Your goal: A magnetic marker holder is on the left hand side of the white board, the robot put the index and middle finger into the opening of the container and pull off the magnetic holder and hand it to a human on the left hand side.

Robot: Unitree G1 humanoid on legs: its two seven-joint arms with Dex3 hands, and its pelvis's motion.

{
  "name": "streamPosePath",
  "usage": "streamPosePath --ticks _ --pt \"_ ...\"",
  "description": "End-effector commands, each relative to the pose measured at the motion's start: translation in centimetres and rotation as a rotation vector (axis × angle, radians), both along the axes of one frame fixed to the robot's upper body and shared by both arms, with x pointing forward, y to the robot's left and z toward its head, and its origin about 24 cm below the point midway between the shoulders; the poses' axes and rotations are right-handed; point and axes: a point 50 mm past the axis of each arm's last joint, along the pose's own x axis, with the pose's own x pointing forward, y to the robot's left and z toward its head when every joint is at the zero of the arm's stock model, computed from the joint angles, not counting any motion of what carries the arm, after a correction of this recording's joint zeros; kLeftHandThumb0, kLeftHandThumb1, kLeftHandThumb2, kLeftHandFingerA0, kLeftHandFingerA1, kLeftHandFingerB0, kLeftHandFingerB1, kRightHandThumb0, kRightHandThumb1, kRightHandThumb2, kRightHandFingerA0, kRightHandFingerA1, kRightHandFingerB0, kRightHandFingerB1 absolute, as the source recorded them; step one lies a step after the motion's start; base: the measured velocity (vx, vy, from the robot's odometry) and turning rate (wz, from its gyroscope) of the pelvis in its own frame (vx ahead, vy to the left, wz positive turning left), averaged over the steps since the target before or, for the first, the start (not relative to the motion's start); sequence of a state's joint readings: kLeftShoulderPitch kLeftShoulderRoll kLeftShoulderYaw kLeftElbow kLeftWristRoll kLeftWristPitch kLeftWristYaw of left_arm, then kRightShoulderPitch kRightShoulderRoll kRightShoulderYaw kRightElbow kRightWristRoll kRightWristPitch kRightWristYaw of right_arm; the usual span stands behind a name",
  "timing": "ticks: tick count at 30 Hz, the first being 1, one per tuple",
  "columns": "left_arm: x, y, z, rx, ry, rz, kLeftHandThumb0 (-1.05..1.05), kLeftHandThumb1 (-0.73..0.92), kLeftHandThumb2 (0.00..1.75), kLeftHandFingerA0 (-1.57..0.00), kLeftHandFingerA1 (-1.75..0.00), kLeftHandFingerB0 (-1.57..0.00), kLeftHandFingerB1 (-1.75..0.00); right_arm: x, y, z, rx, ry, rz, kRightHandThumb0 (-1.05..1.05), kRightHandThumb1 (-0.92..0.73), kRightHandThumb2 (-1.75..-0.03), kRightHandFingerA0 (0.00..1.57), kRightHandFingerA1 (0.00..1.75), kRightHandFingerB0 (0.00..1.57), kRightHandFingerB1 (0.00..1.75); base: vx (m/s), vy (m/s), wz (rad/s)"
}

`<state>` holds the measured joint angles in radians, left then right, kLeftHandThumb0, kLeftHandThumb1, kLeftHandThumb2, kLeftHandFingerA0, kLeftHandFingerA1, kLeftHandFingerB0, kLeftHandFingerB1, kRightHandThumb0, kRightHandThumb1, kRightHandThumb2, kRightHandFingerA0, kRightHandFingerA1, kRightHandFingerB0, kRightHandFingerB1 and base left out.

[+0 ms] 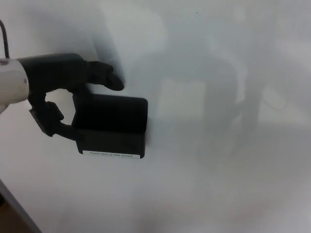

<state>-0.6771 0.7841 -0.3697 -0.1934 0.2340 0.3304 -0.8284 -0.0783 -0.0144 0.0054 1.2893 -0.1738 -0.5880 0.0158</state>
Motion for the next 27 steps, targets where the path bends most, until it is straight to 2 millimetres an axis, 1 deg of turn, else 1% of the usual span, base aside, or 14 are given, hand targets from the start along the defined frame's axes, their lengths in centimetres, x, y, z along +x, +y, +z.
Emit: streamPosePath --ticks 1,3,8,9,12,14,15,20,21,22,23,24,25,27 --pt "0.9 0.4 0.9 0.062 -0.005 0.078 -0.57 0.43 0.54 -0.41 -0.37 -0.22 -0.29 0.3 -0.8 0.2 -0.026 -0.016 -0.021 -0.56 -0.82 -0.64 0.23 0.31 0.17 0.28 0.0 0.0 0.0" --pt "0.9 0.5 1.0 0.068 0.004 0.085 -0.57 0.43 0.54 -0.41 -0.37 -0.22 -0.29 0.3 -0.8 0.3 -0.029 -0.017 -0.02 -0.56 -0.82 -0.64 0.23 0.31 0.17 0.28 0.0 0.0 0.0" --pt "1.3 0.3 1.3 0.074 0.015 0.1 -0.56 0.41 0.53 -0.65 -0.53 -0.23 -0.29 0.5 -0.7 0.3 -0.029 -0.019 -0.022 -0.57 -0.82 -0.64 0.23 0.31 0.17 0.28 0.0 0.0 0.0" --pt "1.4 0.1 1.4 0.071 0.019 0.106 -0.59 0.41 0.53 -0.74 -0.71 -0.24 -0.29 0.5 -0.7 0.3 -0.034 -0.02 -0.02 -0.55 -0.82 -0.64 0.25 0.31 0.17 0.28 0.0 0.0 0.0" --pt "1.4 -0.3 1.6 0.046 0.035 0.114 -0.55 0.35 0.66 -0.83 -0.74 -0.2 -0.36 0.5 -0.7 0.3 -0.025 -0.025 -0.024 -0.55 -0.81 -0.64 0.24 0.31 0.17 0.28 0.0 0.0 0.0" --pt "1.4 -0.5 1.7 0.042 0.033 0.109 -0.5 0.39 0.53 -0.87 -0.69 -0.24 -0.29 0.5 -0.7 0.3 -0.024 -0.024 -0.026 -0.56 -0.81 -0.64 0.23 0.31 0.17 0.28 0.0 0.0 0.0" --pt "1.3 -0.8 1.6 0.017 0.032 0.095 -0.5 0.35 0.65 -1.04 -0.85 -0.18 -0.35 0.5 -0.7 0.3 -0.022 -0.024 -0.027 -0.55 -0.81 -0.64 0.24 0.31 0.17 0.28 0.0 0.0 0.0" --pt "1.4 -1.2 1.3 0.03 0.03 0.08 -0.55 0.36 0.66 -0.96 -0.75 -0.18 -0.36 0.5 -0.7 0.3 -0.009 -0.028 -0.039 -0.56 -0.81 -0.66 0.26 0.32 0.18 0.28 0.0 0.0 0.0" --pt "1.5 -1.3 1.3 0.033 0.032 0.078 -0.33 0.22 0.78 -0.92 -0.82 -0.08 -0.44 0.5 -0.8 0.4 -0.013 -0.03 -0.036 -0.56 -0.81 -0.66 0.25 0.32 0.17 0.28 0.0 0.0 0.0" --pt "1.6 -1.3 1.2 0.034 0.032 0.077 -0.33 0.22 0.78 -0.92 -0.82 -0.08 -0.44 0.5 -0.8 0.4 -0.014 -0.031 -0.036 -0.56 -0.81 -0.66 0.25 0.32 0.17 0.28 0.0 0.0 0.0" --pt "1.6 -1.6 1.1 0.044 0.033 0.058 -0.7 0.4 0.7 -0.58 -0.47 -0.19 -0.35 0.5 -0.8 0.4 -0.013 -0.03 -0.038 -0.56 -0.81 -0.64 0.24 0.31 0.17 0.28 0.0 0.0 0.0" --pt "1.7 -1.6 1.1 0.047 0.033 0.053 -0.7 0.4 0.7 -0.58 -0.47 -0.19 -0.35 0.5 -0.8 0.4 -0.013 -0.03 -0.039 -0.56 -0.81 -0.64 0.24 0.31 0.17 0.28 0.0 0.0 0.0" --pt "1.7 -1.9 0.9 0.062 0.034 0.051 -0.66 0.43 0.54 -0.57 -0.4 -0.2 -0.28 0.5 -0.8 0.4 -0.015 -0.033 -0.04 -0.56 -0.81 -0.64 0.25 0.31 0.18 0.28 0.0 0.0 0.0" --pt "1.8 -2.2 0.8 0.063 0.035 0.045 -0.68 0.43 0.54 -0.52 -0.45 -0.22 -0.28 0.5 -0.9 0.4 -0.014 -0.033 -0.044 -0.55 -0.81 -0.64 0.24 0.31 0.18 0.28 0.0 0.0 0.0"
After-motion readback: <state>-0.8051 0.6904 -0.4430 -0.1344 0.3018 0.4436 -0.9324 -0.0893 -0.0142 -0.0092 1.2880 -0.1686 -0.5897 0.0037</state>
